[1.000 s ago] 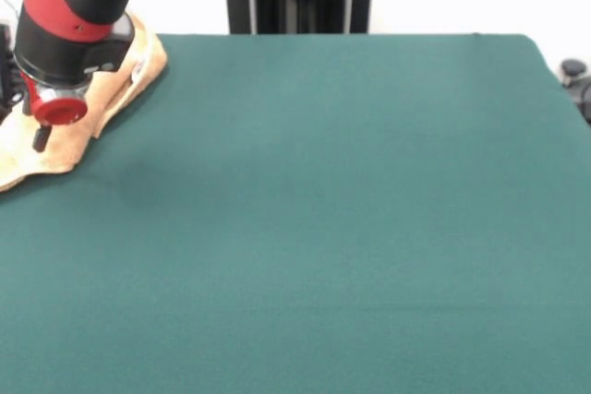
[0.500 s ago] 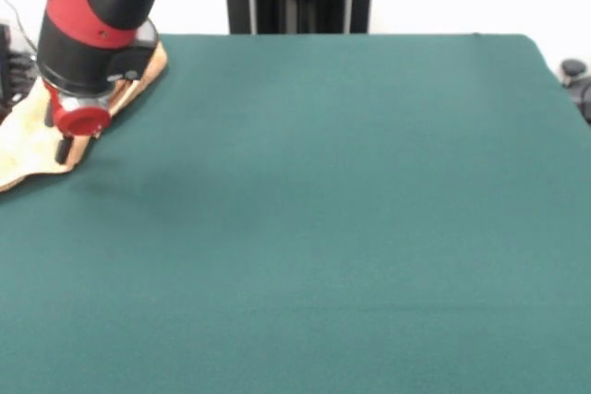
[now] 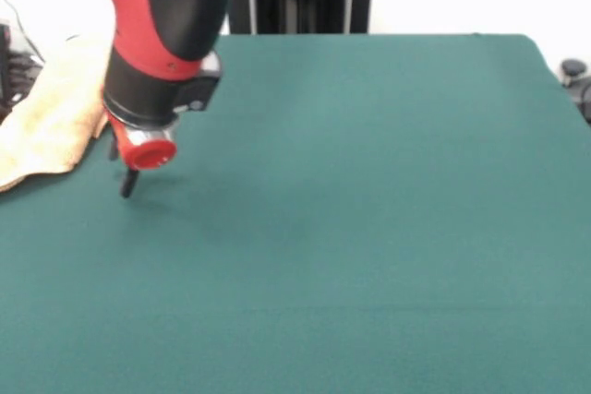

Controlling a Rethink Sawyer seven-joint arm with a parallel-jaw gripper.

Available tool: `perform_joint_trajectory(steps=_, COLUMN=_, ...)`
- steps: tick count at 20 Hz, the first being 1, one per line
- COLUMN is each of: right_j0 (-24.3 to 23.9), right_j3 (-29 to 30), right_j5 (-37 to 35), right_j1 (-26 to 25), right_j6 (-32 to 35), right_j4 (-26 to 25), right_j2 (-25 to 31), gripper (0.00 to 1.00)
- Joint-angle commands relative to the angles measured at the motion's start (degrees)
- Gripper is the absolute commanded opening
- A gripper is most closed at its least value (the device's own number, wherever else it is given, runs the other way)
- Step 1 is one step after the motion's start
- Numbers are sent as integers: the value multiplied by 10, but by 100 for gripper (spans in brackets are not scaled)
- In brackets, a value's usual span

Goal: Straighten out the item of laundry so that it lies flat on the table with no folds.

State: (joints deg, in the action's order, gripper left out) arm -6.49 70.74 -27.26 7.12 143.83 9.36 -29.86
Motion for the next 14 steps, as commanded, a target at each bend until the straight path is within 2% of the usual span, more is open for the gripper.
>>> perform_joint_trajectory(steps=1, right_j0=21, right_j3=-17, right_j5=-63, right_j1=-60, right_j6=139, right_j4=48, right_j2=28, gripper=100)
perform_joint_trajectory(steps=4, right_j0=8, right_j3=-42, right_j5=-155, right_j1=-68, right_j6=93, right_j4=35, right_j2=14, gripper=100)
perform_joint_trajectory(steps=5, right_j0=1, right_j3=-47, right_j5=-161, right_j1=-74, right_j6=83, right_j4=33, right_j2=17, gripper=100)
perform_joint_trajectory(steps=10, right_j0=-18, right_j3=-55, right_j5=-113, right_j1=-98, right_j6=71, right_j4=24, right_j2=27, gripper=100)
perform_joint_trajectory(steps=14, right_j0=-24, right_j3=-71, right_j5=-121, right_j1=-106, right_j6=59, right_j4=13, right_j2=21, gripper=100)
